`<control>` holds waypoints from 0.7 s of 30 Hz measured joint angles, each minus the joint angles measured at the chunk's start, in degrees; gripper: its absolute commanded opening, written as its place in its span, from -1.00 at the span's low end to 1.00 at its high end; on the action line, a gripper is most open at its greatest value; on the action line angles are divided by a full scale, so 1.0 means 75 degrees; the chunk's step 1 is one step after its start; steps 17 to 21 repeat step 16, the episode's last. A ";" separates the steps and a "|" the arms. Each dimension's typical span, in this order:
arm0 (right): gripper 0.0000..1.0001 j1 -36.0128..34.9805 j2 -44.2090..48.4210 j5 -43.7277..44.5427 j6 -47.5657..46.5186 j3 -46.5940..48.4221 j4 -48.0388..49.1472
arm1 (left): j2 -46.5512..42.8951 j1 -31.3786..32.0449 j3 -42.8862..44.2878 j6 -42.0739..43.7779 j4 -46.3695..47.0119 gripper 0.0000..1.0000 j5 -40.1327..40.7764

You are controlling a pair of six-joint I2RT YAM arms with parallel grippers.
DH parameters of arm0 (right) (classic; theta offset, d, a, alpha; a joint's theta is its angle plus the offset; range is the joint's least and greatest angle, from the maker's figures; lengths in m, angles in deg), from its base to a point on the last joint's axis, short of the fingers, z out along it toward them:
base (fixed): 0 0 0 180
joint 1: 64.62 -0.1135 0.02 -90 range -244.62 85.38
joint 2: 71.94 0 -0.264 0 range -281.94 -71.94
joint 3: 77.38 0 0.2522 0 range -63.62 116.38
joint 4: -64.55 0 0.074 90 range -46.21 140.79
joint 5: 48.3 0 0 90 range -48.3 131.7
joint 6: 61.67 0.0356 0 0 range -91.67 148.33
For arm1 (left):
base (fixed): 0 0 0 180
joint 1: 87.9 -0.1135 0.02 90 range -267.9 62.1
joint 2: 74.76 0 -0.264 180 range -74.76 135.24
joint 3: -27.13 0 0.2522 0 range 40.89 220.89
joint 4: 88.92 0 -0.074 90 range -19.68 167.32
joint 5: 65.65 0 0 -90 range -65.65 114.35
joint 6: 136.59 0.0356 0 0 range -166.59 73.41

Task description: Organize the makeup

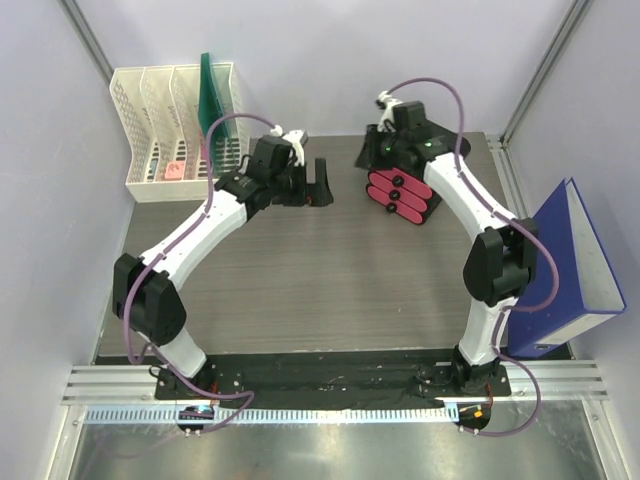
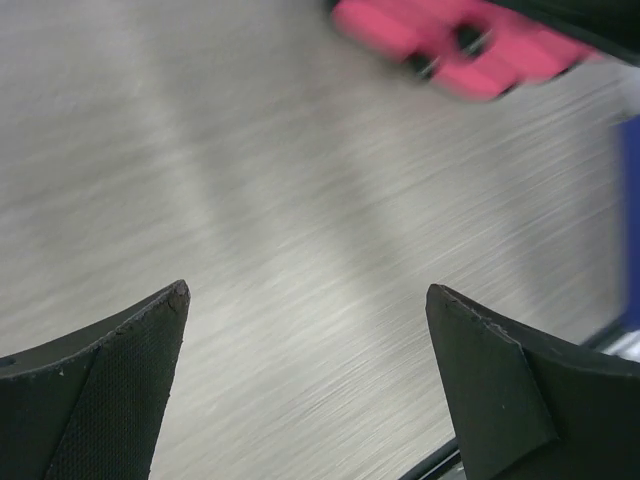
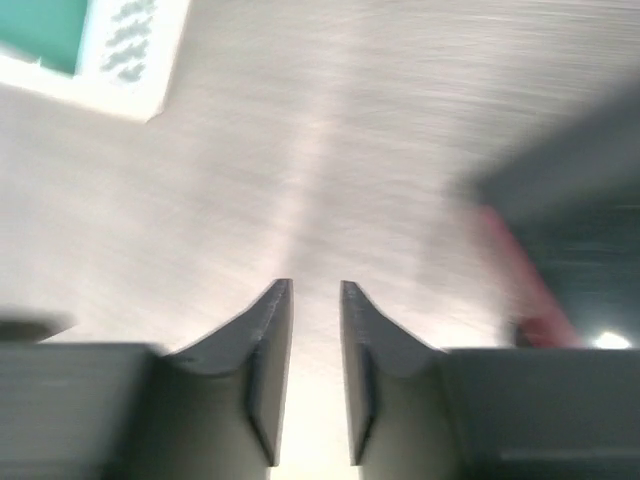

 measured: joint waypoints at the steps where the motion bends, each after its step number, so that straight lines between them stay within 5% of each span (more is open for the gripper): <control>1: 0.27 -0.0201 0.0058 -0.0006 -0.0038 -0.0020 -0.0009 | -0.0020 -0.0003 -0.0137 0.0082 -0.0125 0.99 0.0070; 3: 0.77 -0.0685 0.0277 -0.0090 -0.0128 -0.0216 0.0073 | -0.0052 -0.0012 -0.0428 0.0306 -0.0455 1.00 0.0219; 6: 0.99 -0.1177 0.0784 -0.0379 -0.0283 -0.0874 0.0323 | -0.0117 -0.0038 -0.0664 0.0612 -0.0816 0.99 0.0315; 21: 0.99 -0.1472 0.1285 -0.0259 -0.0291 -0.1530 0.0962 | -0.0254 -0.0055 -0.0580 0.1953 -0.1448 1.00 0.0650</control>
